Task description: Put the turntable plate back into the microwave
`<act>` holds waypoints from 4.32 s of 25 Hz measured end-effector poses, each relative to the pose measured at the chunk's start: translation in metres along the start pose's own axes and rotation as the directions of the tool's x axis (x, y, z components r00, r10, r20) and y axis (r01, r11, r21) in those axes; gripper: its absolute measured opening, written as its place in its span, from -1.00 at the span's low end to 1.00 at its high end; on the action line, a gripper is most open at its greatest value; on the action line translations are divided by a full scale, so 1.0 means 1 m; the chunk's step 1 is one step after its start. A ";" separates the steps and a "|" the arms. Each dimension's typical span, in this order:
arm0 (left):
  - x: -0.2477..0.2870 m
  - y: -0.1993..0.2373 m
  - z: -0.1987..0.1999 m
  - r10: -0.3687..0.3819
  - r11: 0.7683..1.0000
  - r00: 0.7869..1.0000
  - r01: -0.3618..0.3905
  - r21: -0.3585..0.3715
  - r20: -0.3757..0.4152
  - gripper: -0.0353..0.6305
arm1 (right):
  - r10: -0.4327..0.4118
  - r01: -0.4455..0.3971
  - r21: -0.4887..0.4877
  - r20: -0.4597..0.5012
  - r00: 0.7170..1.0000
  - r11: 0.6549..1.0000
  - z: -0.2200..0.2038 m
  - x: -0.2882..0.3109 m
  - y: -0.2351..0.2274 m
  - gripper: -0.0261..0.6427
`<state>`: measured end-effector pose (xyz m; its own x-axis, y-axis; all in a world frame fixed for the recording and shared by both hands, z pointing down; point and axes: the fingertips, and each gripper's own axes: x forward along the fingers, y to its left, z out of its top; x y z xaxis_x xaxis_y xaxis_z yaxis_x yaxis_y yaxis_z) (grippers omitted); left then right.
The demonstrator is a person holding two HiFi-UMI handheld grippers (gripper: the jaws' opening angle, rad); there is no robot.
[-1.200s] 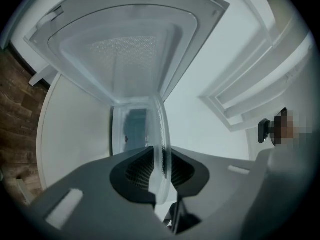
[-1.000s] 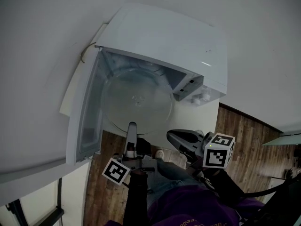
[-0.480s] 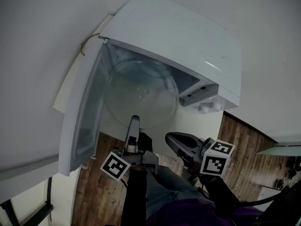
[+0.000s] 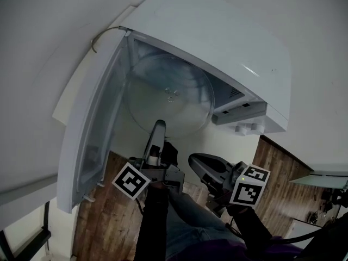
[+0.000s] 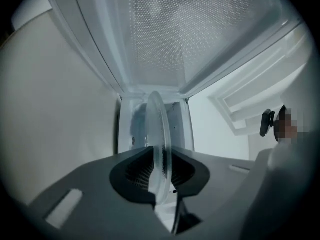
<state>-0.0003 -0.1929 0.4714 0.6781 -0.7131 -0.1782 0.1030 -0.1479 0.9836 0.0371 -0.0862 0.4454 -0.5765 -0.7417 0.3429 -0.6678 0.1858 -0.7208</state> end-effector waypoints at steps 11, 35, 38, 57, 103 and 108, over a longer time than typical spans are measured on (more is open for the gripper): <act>0.026 0.016 0.004 -0.033 0.999 0.999 0.033 -0.010 -0.010 -0.71 | -0.010 0.010 0.003 0.003 1.000 1.000 -0.001 0.009 -0.019 -0.89; 0.065 0.039 -0.005 -0.055 0.998 0.998 0.055 -0.036 -0.008 -0.71 | -0.143 0.137 -0.140 -0.030 0.989 0.981 0.014 0.009 -0.054 -0.89; 0.067 0.043 -0.005 -0.040 0.999 0.999 0.039 -0.032 -0.014 -0.71 | -0.180 0.173 -0.168 -0.028 0.983 0.971 0.016 0.009 -0.057 -0.89; 0.095 0.053 0.000 -0.007 0.999 0.997 0.004 -0.033 -0.079 -0.70 | -0.225 0.219 -0.180 -0.017 0.974 0.959 0.035 0.032 -0.059 -0.89; 0.117 0.065 0.000 0.020 0.999 0.978 -0.029 -0.042 -0.208 -0.67 | -0.255 0.180 0.299 0.238 0.937 0.937 0.085 0.084 -0.116 -0.64; 0.118 0.060 -0.002 0.008 1.000 0.974 -0.005 0.011 -0.225 -0.67 | -0.257 0.185 0.278 0.250 0.934 0.943 0.088 0.081 -0.116 -0.65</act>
<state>0.0873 -0.2852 0.5099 0.8250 -0.5420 -0.1601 0.0912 -0.1519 0.9842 0.1089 -0.2243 0.5040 -0.2489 -0.9014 0.3543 -0.6053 -0.1408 -0.7834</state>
